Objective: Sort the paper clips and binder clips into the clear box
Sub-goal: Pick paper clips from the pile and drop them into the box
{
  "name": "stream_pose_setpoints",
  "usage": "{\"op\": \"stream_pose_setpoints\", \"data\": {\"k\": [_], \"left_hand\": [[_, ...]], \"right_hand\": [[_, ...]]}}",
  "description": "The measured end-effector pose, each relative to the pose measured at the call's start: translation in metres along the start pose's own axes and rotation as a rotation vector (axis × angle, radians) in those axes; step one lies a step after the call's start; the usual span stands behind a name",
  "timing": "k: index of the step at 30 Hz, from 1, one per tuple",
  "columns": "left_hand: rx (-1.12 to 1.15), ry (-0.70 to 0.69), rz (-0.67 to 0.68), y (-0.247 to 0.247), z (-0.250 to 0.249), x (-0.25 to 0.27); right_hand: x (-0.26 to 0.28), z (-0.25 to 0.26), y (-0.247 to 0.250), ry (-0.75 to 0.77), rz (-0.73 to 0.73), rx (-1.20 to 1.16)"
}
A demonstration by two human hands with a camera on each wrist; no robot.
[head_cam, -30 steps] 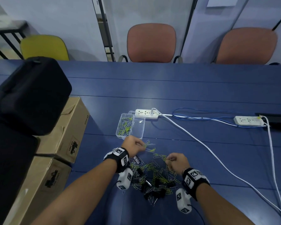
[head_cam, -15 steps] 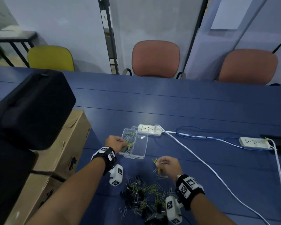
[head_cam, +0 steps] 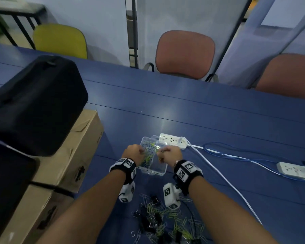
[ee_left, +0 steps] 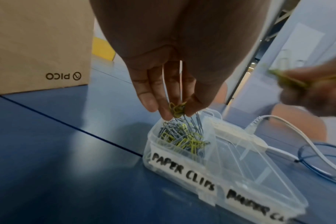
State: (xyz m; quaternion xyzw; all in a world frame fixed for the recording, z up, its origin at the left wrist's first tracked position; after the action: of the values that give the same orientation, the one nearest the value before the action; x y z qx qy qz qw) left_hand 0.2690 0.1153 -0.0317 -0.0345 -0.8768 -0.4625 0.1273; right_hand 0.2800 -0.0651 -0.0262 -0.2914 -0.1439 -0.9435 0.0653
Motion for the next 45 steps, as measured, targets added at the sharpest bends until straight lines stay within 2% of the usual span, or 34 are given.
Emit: {"op": "stream_pose_setpoints", "data": {"k": [6, 11, 13, 14, 16, 18, 21, 24, 26, 28, 33, 36, 39, 43, 45], "left_hand": [[-0.160, -0.099, 0.173, -0.019, 0.003, 0.009], [-0.137, -0.090, 0.143, -0.009, 0.009, 0.018], [-0.121, -0.090, 0.107, -0.004, 0.014, 0.022], [-0.109, -0.091, 0.090, -0.003, 0.016, 0.024], [-0.092, -0.090, 0.064, 0.000, 0.019, 0.026], [-0.084, -0.095, 0.041, 0.002, 0.021, 0.028], [-0.081, -0.102, 0.009, 0.005, 0.021, 0.030], [-0.054, -0.100, -0.019, 0.007, 0.019, 0.030], [-0.034, -0.103, -0.034, 0.008, 0.017, 0.031], [-0.021, -0.110, -0.037, 0.008, 0.013, 0.032], [-0.007, -0.151, -0.068, 0.009, 0.002, 0.039], [0.000, -0.196, -0.102, 0.009, -0.008, 0.049], [0.006, -0.238, 0.024, -0.009, -0.024, 0.064], [-0.071, -0.395, 0.406, -0.070, -0.049, 0.102], [-0.128, -0.456, 0.536, -0.101, -0.051, 0.124]], "right_hand": [[-0.027, 0.005, -0.017, -0.054, -0.073, 0.020], [-0.060, 0.001, -0.030, -0.093, -0.156, 0.101], [-0.058, 0.007, -0.043, -0.145, -0.086, 0.096], [-0.051, 0.009, -0.047, -0.160, -0.065, 0.216], [-0.050, 0.012, -0.050, -0.183, -0.041, 0.158], [-0.054, 0.005, -0.058, -0.190, 0.009, 0.236], [-0.060, 0.000, -0.055, -0.197, -0.011, 0.297], [-0.059, 0.007, -0.041, -0.077, -0.067, 0.329], [-0.054, 0.012, -0.044, -0.112, -0.001, 0.167], [-0.047, 0.011, -0.049, -0.132, 0.082, 0.192], [-0.021, 0.015, -0.063, -0.194, 0.237, -0.010], [-0.010, 0.019, -0.058, -0.186, 0.231, -0.048], [-0.008, 0.018, -0.036, -0.086, 0.096, -0.010], [0.014, 0.002, 0.007, 0.093, -0.062, 0.162], [0.030, -0.020, 0.025, 0.146, -0.088, 0.234]]}}
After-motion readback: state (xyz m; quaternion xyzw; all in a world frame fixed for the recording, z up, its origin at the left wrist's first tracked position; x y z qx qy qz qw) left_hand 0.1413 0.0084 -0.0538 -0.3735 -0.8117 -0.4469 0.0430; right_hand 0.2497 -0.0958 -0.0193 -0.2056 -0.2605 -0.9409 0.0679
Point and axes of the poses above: each hand's wrist, its own x-axis away from the middle knuckle, its own y-axis out of the back of the hand, z = x × y, the point moved 10 cm from there along -x, towards the middle knuckle, and after that the axes turned 6 degrees about -y, right-handed, at the moved point
